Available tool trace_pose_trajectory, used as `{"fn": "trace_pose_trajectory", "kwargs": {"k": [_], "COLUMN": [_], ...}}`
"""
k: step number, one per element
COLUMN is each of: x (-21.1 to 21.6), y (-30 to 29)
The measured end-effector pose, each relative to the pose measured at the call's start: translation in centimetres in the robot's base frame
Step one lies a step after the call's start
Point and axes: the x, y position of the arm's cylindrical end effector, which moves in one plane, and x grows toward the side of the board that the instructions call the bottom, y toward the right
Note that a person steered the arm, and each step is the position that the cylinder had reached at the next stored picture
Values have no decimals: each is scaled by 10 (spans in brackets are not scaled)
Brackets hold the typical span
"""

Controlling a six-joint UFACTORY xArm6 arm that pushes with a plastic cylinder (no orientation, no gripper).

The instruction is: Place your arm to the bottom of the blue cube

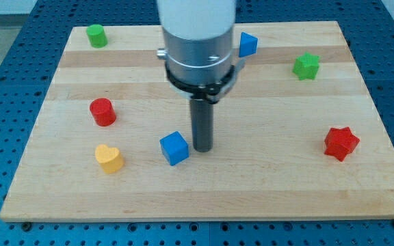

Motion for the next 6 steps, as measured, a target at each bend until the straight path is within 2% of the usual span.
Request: {"fn": "trace_pose_trajectory", "kwargs": {"k": [2,3,6], "x": [26,55,55], "y": [4,4,-26]}}
